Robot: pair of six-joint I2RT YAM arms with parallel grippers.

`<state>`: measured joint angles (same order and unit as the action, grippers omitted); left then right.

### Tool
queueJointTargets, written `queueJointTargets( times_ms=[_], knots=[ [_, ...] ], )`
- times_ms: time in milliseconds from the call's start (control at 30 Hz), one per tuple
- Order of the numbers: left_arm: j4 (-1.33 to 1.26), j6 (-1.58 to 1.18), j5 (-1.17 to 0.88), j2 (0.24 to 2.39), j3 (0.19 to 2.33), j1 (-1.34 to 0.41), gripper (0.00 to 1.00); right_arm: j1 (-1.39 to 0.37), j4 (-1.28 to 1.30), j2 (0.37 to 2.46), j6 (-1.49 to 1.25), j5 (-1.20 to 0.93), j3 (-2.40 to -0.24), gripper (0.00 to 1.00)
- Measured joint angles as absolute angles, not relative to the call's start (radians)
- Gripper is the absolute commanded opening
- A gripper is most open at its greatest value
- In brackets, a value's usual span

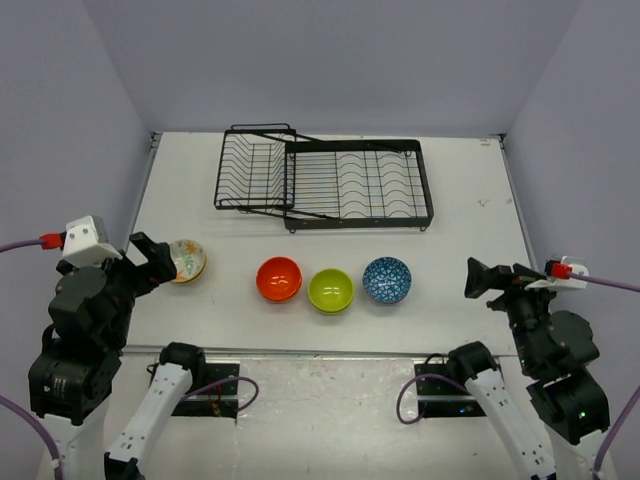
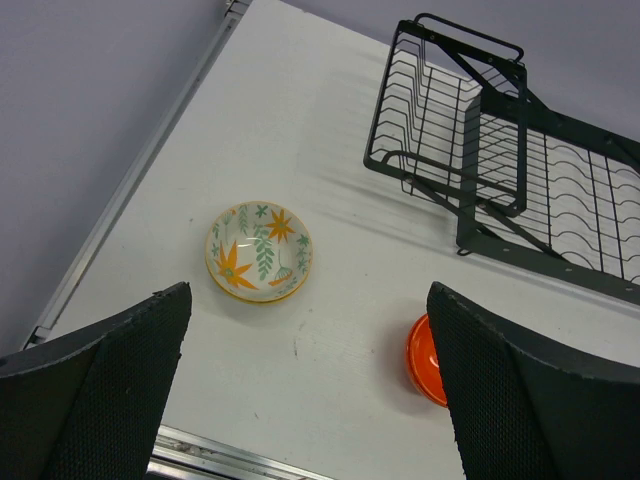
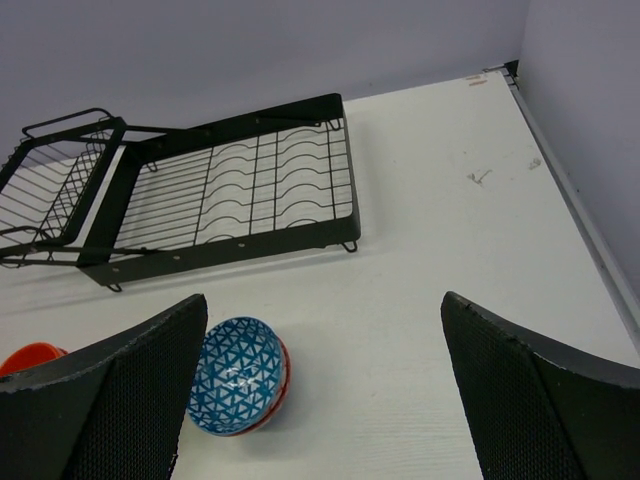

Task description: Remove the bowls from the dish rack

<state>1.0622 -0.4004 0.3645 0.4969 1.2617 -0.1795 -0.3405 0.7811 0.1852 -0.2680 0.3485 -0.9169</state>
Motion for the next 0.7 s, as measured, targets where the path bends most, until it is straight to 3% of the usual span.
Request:
queueJointTargets(
  times_ms=[700],
  knots=[
    [1.052, -0.448, 0.316, 0.366, 1.088, -0.179, 1.00, -0.353, 0.789, 0.175, -0.263, 0.388, -0.891, 0.99]
  ],
)
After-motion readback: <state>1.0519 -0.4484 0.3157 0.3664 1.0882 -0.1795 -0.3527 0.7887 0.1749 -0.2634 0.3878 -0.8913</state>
